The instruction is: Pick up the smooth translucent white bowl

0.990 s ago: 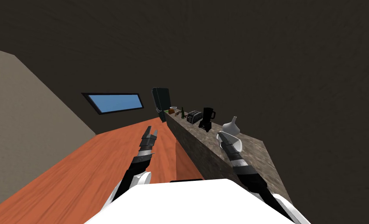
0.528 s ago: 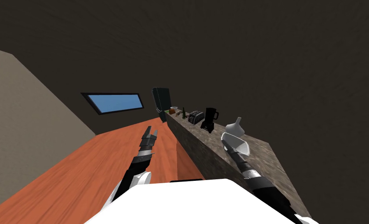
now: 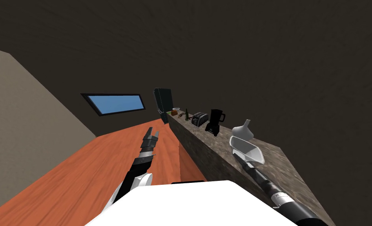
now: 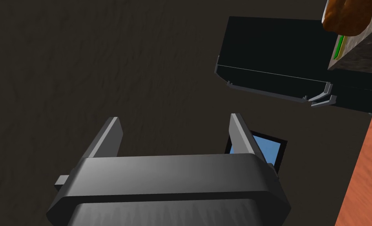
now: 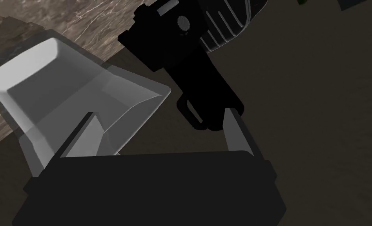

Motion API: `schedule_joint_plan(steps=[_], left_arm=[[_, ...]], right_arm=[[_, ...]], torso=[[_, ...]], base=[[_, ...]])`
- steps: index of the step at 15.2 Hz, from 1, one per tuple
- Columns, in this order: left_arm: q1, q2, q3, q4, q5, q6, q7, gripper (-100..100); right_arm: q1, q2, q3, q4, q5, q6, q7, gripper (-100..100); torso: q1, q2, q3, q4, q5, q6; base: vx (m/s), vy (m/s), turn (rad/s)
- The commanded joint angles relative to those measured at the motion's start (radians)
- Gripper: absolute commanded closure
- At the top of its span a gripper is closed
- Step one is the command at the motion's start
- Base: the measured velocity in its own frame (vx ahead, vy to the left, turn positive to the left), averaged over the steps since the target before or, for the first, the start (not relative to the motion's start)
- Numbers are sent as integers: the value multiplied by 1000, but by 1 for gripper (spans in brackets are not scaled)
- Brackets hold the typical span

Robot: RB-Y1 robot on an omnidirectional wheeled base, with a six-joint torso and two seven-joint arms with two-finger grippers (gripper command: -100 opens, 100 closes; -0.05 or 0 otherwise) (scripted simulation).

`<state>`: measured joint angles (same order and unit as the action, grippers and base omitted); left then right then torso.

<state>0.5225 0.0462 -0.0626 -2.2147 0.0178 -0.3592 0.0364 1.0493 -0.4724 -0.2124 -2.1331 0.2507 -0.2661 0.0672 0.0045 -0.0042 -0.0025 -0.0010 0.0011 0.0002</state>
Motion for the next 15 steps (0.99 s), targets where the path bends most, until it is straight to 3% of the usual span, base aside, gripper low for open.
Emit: schedule_joint_plan(steps=[1,2,4,7,9,10,12,13,14,15], left_arm=[[0,0,0,0,0,0,0,0],[0,0,0,0,0,0,0,0],[0,0,0,0,0,0,0,0],[0,0,0,0,0,0,0,0],[0,0,0,0,0,0,0,0],[0,0,0,0,0,0,0,0],[0,0,0,0,0,0,0,0],[0,0,0,0,0,0,0,0],[0,0,0,0,0,0,0,0],[0,0,0,0,0,0,0,0]], right_arm=[[43,-29,-22,11,13,14,9,-100],[75,-63,-50,29,34,24,24,-100],[94,-63,-50,29,34,24,24,-100],[173,-130,-106,65,77,44,54,-100],[198,-131,-106,65,77,44,54,-100],[223,-165,-133,83,98,54,70,-100],[250,-165,-133,83,98,54,70,-100],[282,-198,-161,101,120,63,85,-100],[301,-198,-161,101,120,63,85,-100],[303,-198,-161,101,120,63,85,-100]], torso=[[0,0,0,0,0,0],[0,0,0,0,0,0],[0,-1,-1,0,0,0],[0,0,0,0,0,0],[0,-1,-1,0,0,0],[-1,-1,-1,0,0,0],[-1,-1,-1,0,0,0],[-1,-1,0,0,0,0],[-1,-1,0,0,0,0],[0,-1,0,0,0,0]], base=[[59,60,5],[78,67,6],[73,58,4],[64,58,8],[77,53,5],[76,50,15],[65,44,4],[63,58,13],[68,66,11],[49,42,2]])
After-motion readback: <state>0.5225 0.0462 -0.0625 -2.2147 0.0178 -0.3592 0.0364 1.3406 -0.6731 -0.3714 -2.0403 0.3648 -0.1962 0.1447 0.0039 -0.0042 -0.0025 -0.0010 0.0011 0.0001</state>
